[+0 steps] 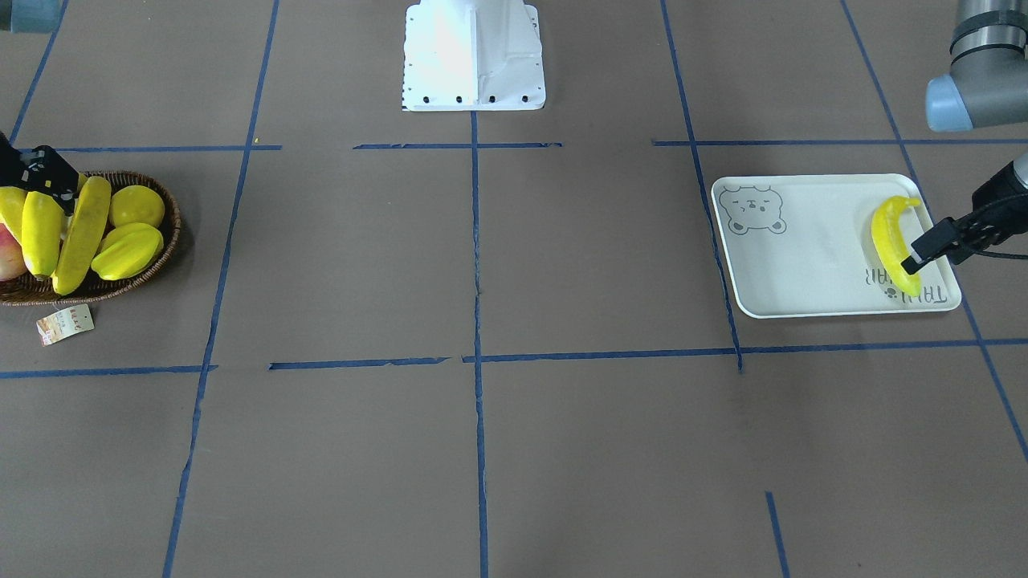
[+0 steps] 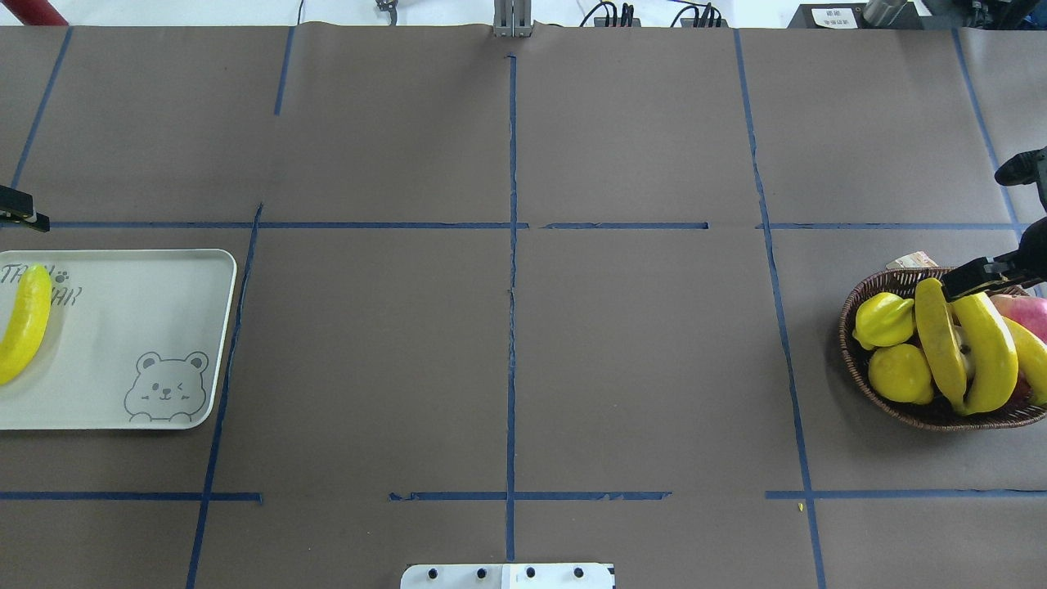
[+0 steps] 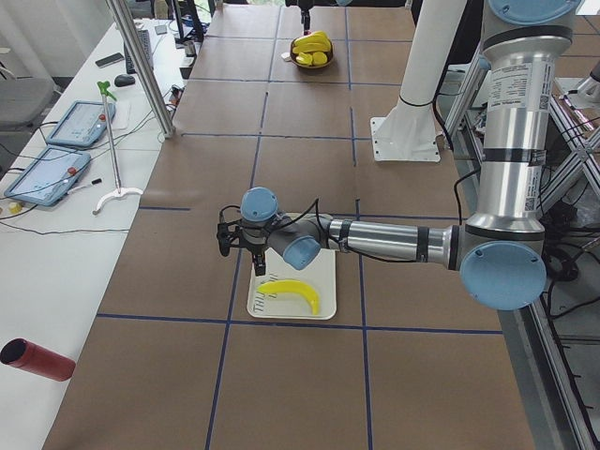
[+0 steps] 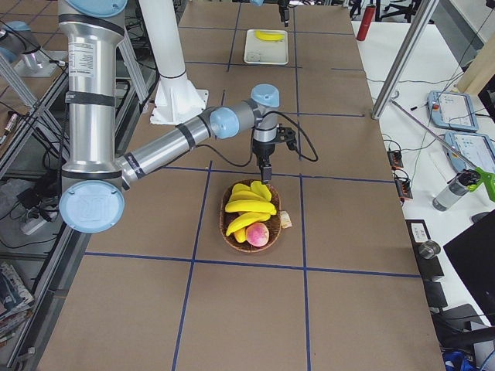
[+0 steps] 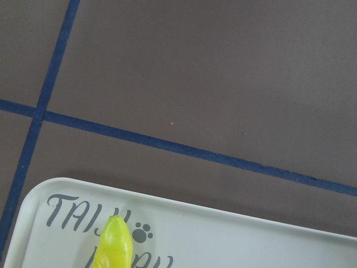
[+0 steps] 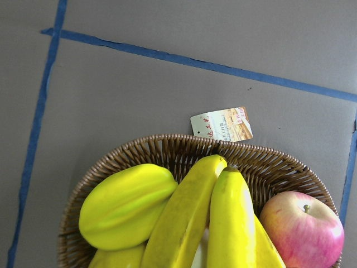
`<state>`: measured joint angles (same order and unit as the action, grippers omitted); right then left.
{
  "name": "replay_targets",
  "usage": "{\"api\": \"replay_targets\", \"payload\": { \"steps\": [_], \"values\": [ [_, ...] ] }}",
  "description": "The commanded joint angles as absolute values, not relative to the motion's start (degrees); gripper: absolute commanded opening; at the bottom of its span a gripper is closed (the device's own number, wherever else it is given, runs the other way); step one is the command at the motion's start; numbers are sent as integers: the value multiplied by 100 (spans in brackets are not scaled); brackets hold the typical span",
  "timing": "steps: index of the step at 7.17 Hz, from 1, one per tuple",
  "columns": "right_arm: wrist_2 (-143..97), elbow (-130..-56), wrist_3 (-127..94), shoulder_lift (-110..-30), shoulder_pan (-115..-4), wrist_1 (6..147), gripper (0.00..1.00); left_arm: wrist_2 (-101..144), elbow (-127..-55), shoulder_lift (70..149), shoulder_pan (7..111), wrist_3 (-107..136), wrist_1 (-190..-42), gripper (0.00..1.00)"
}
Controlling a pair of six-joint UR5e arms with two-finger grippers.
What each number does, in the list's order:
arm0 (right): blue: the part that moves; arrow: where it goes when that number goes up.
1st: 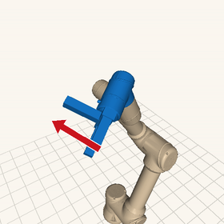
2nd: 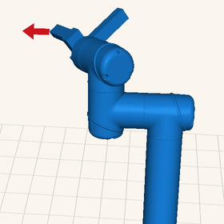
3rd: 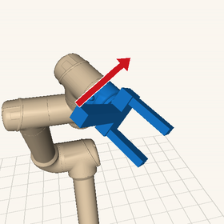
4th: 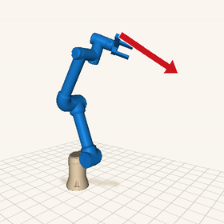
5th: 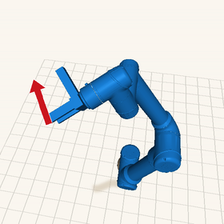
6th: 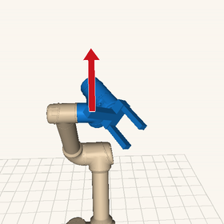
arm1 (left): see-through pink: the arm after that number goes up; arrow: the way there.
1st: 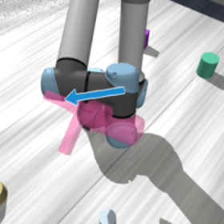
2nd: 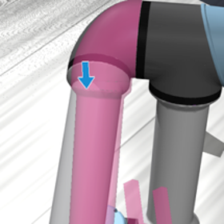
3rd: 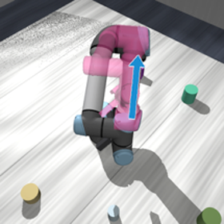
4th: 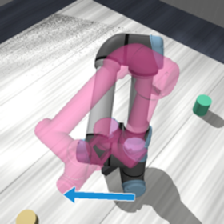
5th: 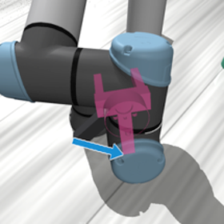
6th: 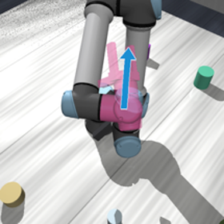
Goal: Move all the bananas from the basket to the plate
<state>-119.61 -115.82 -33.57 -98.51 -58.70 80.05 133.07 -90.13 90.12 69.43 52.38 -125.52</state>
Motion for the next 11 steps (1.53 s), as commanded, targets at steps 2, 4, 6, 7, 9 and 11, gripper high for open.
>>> {"api": "replay_targets", "payload": {
  "steps": [2,4,6,7,9,11],
  "values": [
    [-11962,-11399,-4149,-10422,-5573,6873,92,13324,-9018,9009,6943,5238,-12560,100],
    [-11883,-11662,-4096,-10818,-5546,6882,88,13324,-9070,8991,6952,5238,-12568,100],
    [-11540,-11602,-4096,-10872,-5301,6891,85,13324,-9070,8991,6952,5238,-12577,100],
    [-11540,-11593,-4096,-10872,-5291,6917,83,13316,-9070,8991,6952,5238,-12568,100],
    [-11531,-11532,-4096,-10872,-5230,6926,81,13315,-9062,9000,6943,5238,-12568,100],
    [-11531,-11496,-4096,-10881,-5195,6943,79,13307,-9053,9009,6943,5238,-12568,100]
  ]
}}
